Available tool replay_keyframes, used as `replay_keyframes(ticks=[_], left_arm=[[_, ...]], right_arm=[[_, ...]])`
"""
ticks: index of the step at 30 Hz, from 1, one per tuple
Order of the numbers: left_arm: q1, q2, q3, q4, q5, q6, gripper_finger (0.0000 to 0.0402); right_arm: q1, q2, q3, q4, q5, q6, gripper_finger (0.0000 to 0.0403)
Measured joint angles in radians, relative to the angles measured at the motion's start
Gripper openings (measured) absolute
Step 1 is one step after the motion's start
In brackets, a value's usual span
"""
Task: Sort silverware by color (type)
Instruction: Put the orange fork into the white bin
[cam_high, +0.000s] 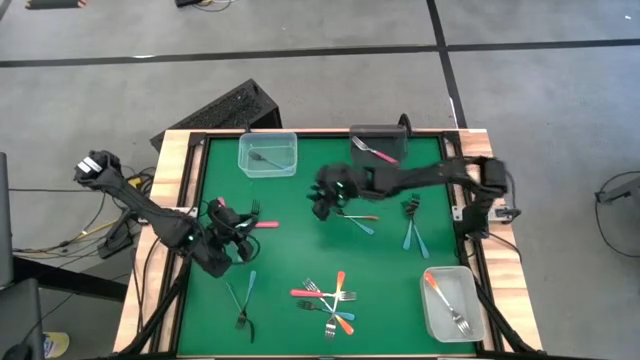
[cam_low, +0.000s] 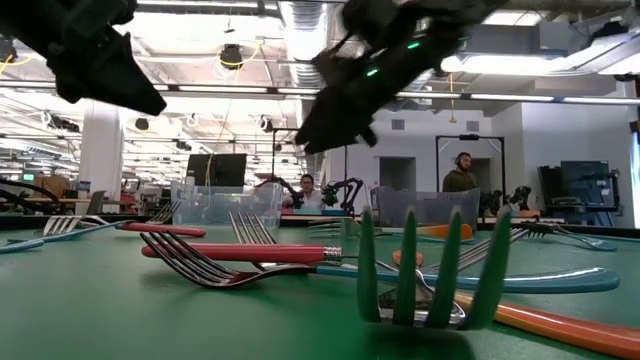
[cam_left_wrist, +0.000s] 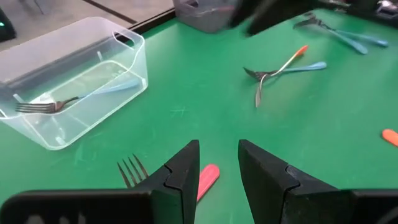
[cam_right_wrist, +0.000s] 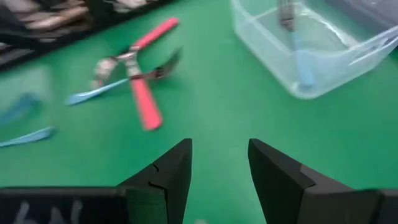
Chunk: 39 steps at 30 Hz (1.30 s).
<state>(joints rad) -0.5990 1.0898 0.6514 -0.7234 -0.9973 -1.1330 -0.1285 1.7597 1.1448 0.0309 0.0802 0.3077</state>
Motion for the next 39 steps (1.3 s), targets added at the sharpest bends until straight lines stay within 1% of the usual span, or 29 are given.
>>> replay_keyframes(ticks=[4, 8, 10, 12, 18, 24, 26, 31, 34, 39], left_arm=[[0.0, 0.092, 0.0, 0.021, 0.017, -0.027, 0.0098], [0.01, 0.175, 0.0, 0.035, 0.064, -0.05, 0.0098], [0.021, 0.204, 0.0, 0.037, 0.087, -0.059, 0.0098], [0.033, 0.221, 0.0, 0.043, 0.107, -0.058, 0.0098], [0.061, 0.222, 0.0, 0.085, 0.149, 0.025, 0.0098], [0.085, 0.215, 0.0, 0.108, 0.175, 0.1, 0.0098], [0.095, 0.215, 0.0, 0.118, 0.185, 0.11, 0.0098], [0.11, 0.215, 0.0, 0.184, 0.205, 0.163, 0.0098], [0.119, 0.215, 0.0, 0.253, 0.207, 0.243, 0.0098], [0.14, 0.219, 0.0, 0.344, 0.226, 0.415, 0.0098]], right_arm=[[0.069, -0.153, -0.169, 0.152, 0.042, 0.033, 0.0182], [0.149, -0.246, -0.263, 0.165, 0.129, 0.083, 0.0182], [0.191, -0.271, -0.287, 0.157, 0.187, 0.105, 0.0182], [0.227, -0.288, -0.302, 0.139, 0.223, 0.119, 0.0182], [0.303, -0.3, -0.302, 0.037, 0.31, 0.178, 0.0182], [0.343, -0.342, -0.302, -0.104, 0.315, 0.205, 0.0182], [0.352, -0.35, -0.301, -0.146, 0.315, 0.255, 0.0182], [0.366, -0.385, -0.301, -0.373, 0.315, 0.436, 0.0182], [0.372, -0.398, -0.302, -0.47, 0.316, 0.511, 0.0182], [0.366, -0.403, -0.301, -0.571, 0.315, 0.557, 0.0182]])
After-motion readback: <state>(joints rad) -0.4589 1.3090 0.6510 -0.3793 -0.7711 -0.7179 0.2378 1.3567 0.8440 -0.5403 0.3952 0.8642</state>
